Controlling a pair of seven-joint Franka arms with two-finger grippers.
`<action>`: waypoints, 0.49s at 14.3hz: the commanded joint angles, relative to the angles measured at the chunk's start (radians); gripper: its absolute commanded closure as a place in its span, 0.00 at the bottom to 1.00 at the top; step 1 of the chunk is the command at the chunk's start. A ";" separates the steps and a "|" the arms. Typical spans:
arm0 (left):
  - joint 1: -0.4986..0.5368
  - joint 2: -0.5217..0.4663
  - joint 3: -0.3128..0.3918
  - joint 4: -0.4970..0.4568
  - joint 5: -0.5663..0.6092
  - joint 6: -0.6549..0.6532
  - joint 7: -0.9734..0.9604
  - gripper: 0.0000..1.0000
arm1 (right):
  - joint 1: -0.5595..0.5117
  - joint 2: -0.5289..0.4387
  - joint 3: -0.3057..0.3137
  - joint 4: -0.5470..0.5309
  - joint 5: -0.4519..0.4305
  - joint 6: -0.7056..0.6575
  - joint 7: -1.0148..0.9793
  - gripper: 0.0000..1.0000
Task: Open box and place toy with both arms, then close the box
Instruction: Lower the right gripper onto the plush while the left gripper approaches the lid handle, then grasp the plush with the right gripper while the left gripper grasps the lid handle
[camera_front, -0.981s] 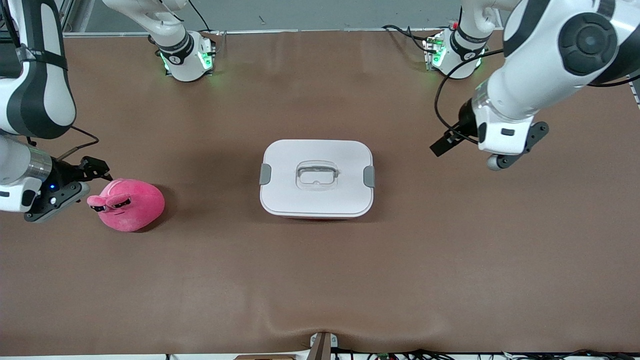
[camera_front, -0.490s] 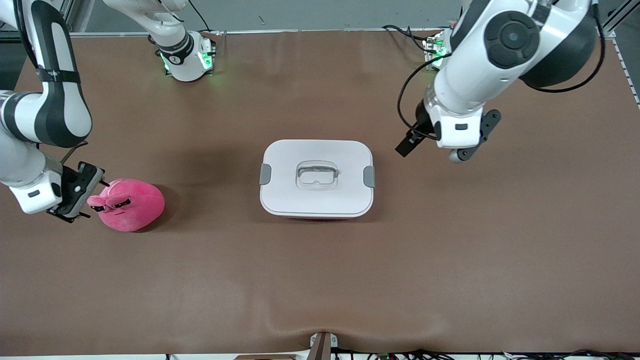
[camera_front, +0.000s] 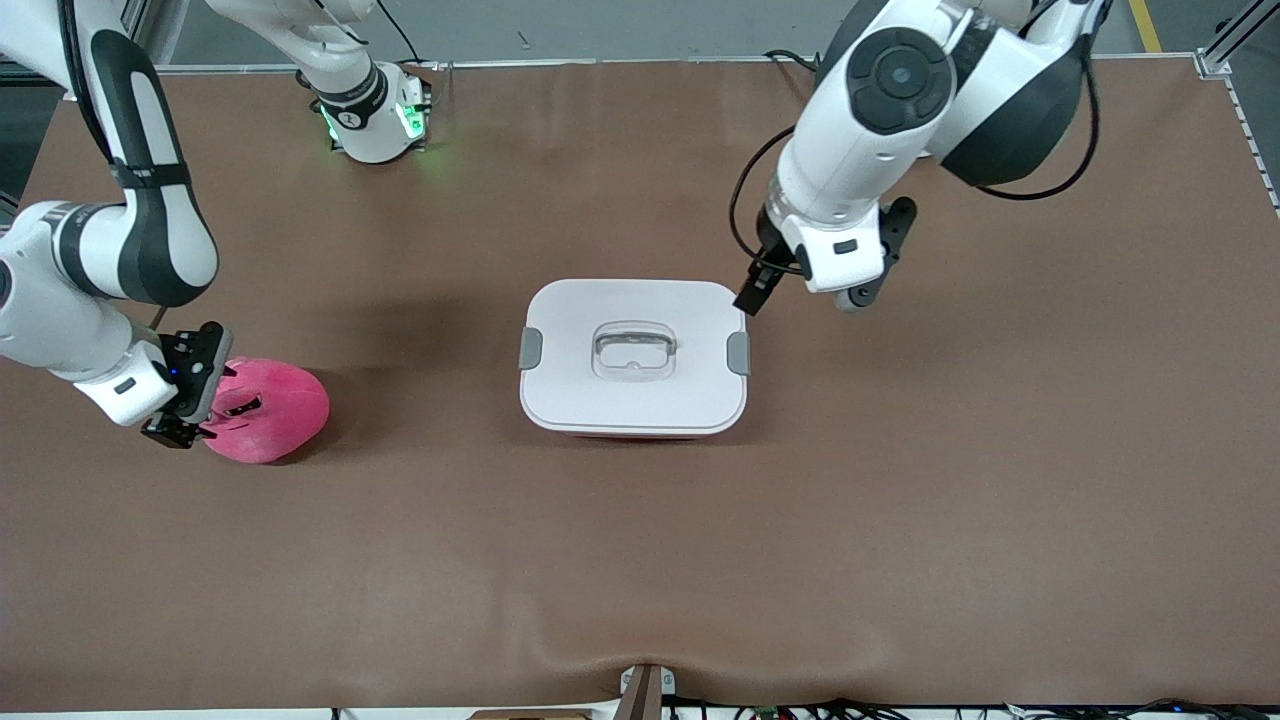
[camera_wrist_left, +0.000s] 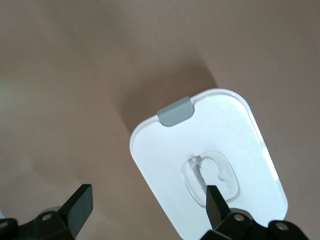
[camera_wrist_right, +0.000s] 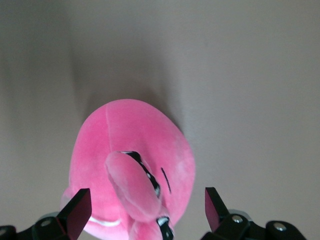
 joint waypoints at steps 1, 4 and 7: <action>-0.034 0.044 0.010 0.044 -0.005 0.022 -0.096 0.00 | -0.003 0.016 0.006 -0.008 0.004 0.013 -0.023 0.00; -0.065 0.066 0.011 0.044 -0.004 0.068 -0.202 0.00 | -0.002 0.027 0.007 -0.008 0.007 0.028 -0.023 0.00; -0.091 0.087 0.014 0.044 -0.002 0.107 -0.260 0.00 | 0.006 0.029 0.007 -0.017 0.009 0.056 -0.023 1.00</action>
